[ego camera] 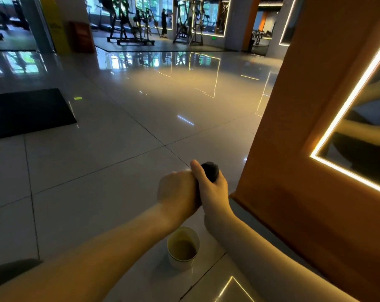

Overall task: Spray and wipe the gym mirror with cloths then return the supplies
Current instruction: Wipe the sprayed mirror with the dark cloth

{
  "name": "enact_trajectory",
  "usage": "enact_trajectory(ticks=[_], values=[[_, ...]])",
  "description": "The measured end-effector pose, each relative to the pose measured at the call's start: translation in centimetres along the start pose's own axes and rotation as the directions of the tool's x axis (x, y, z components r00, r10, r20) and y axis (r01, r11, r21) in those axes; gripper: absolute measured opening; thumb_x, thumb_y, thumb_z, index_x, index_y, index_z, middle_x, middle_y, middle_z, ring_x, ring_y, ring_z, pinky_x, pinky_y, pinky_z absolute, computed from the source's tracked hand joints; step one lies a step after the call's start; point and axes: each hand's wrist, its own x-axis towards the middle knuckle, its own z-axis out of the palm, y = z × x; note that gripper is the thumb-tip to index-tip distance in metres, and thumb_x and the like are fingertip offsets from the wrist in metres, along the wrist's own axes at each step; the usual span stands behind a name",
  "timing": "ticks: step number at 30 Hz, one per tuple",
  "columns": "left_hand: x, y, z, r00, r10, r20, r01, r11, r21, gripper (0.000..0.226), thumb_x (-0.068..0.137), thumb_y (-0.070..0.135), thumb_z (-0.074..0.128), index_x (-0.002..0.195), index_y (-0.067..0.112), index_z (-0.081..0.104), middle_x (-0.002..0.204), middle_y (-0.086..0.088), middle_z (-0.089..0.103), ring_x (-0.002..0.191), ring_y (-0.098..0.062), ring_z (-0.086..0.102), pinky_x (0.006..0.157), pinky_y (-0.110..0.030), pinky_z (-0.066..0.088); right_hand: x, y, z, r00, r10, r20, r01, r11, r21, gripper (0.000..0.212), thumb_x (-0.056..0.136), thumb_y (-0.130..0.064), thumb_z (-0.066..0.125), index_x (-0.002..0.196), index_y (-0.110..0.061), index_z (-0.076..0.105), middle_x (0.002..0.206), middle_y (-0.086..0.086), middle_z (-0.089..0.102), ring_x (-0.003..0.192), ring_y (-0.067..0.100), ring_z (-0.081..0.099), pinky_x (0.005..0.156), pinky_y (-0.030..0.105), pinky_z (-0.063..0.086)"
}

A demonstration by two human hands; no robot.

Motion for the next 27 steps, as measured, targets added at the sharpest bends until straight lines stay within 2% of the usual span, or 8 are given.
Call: enact_trajectory(ticks=[5, 9, 11, 15, 20, 23, 25, 27], values=[[-0.9, 0.8, 1.4, 0.996, 0.015, 0.082, -0.006, 0.994, -0.108, 0.019, 0.106, 0.028, 0.053, 0.111, 0.023, 0.07, 0.095, 0.002, 0.075, 0.084, -0.016, 0.072, 0.064, -0.023, 0.038, 1.9, -0.7, -0.4, 0.985, 0.152, -0.08, -0.135, 0.973, 0.187, 0.025, 0.104, -0.027, 0.062, 0.093, -0.006, 0.068, 0.078, 0.01, 0.078, 0.068, 0.019, 0.074, 0.062, 0.031, 0.056], [-0.5, 0.1, 2.6, 0.951, -0.056, 0.305, 0.142, 0.953, -0.268, 0.016, 0.105, 0.021, 0.052, 0.094, 0.019, 0.063, 0.08, 0.002, 0.064, 0.062, -0.01, 0.054, 0.053, -0.024, 0.037, 2.6, 0.9, 0.1, 0.979, 0.169, -0.113, -0.13, 0.947, 0.293, 0.026, 0.104, -0.026, 0.062, 0.088, -0.006, 0.066, 0.061, 0.005, 0.071, 0.061, 0.019, 0.071, 0.061, 0.033, 0.058], [0.0, -0.4, 3.3, 0.906, -0.077, 0.417, 0.263, 0.873, -0.41, 0.014, 0.104, 0.018, 0.052, 0.101, 0.013, 0.066, 0.079, -0.003, 0.065, 0.065, -0.018, 0.06, 0.054, -0.026, 0.044, 3.0, 1.7, 0.6, 0.98, 0.151, -0.127, -0.105, 0.945, 0.31, 0.028, 0.101, -0.029, 0.066, 0.083, -0.008, 0.064, 0.056, 0.001, 0.064, 0.054, 0.015, 0.066, 0.06, 0.034, 0.057], [0.2, -1.1, 3.4, 0.744, -0.065, 0.665, 0.498, 0.718, -0.487, 0.006, 0.105, 0.019, 0.056, 0.107, 0.013, 0.059, 0.072, -0.001, 0.054, 0.056, -0.015, 0.054, 0.047, -0.022, 0.045, 3.4, 2.5, 0.0, 0.986, 0.167, 0.001, -0.158, 0.931, 0.33, 0.034, 0.091, -0.036, 0.077, 0.078, -0.01, 0.059, 0.052, 0.002, 0.053, 0.05, 0.017, 0.058, 0.067, 0.038, 0.058], [-0.3, -4.3, 3.2, 0.402, 0.281, 0.871, 0.691, 0.532, -0.49, 0.021, 0.097, 0.014, 0.056, 0.077, 0.017, 0.051, 0.065, 0.001, 0.04, 0.056, -0.013, 0.037, 0.056, -0.026, 0.037, 3.5, 4.8, -0.7, 0.94, 0.141, 0.311, -0.261, 0.884, 0.387, 0.031, 0.091, -0.03, 0.072, 0.078, -0.013, 0.05, 0.056, 0.002, 0.041, 0.049, 0.015, 0.049, 0.079, 0.037, 0.061], [-0.7, -5.4, 3.9, 0.229, 0.432, 0.872, 0.776, 0.46, -0.432, 0.036, 0.095, 0.011, 0.054, 0.062, 0.023, 0.046, 0.064, 0.002, 0.034, 0.057, -0.011, 0.033, 0.057, -0.023, 0.034, 3.4, 6.0, -0.8, 0.903, 0.148, 0.403, -0.303, 0.885, 0.355, 0.039, 0.088, -0.036, 0.068, 0.063, -0.018, 0.044, 0.052, -0.001, 0.039, 0.047, 0.013, 0.044, 0.077, 0.032, 0.056], [-1.1, -5.5, 5.0, 0.209, 0.42, 0.883, 0.767, 0.489, -0.415, 0.029, 0.096, 0.016, 0.059, 0.068, 0.021, 0.057, 0.065, 0.002, 0.046, 0.06, -0.011, 0.047, 0.062, -0.026, 0.047, 3.4, 7.0, -0.9, 0.892, 0.207, 0.403, -0.357, 0.869, 0.343, 0.046, 0.093, -0.039, 0.065, 0.06, -0.019, 0.041, 0.052, -0.002, 0.039, 0.047, 0.012, 0.043, 0.071, 0.029, 0.051], [-1.5, -5.4, 6.2, 0.286, 0.313, 0.906, 0.723, 0.55, -0.418, 0.009, 0.098, 0.024, 0.065, 0.093, 0.017, 0.069, 0.078, 0.0, 0.067, 0.076, -0.017, 0.067, 0.076, -0.036, 0.06, 3.8, 8.1, -1.0, 0.909, 0.25, 0.333, -0.367, 0.857, 0.36, 0.046, 0.1, -0.041, 0.06, 0.063, -0.018, 0.046, 0.053, -0.003, 0.039, 0.048, 0.013, 0.042, 0.069, 0.029, 0.049]])
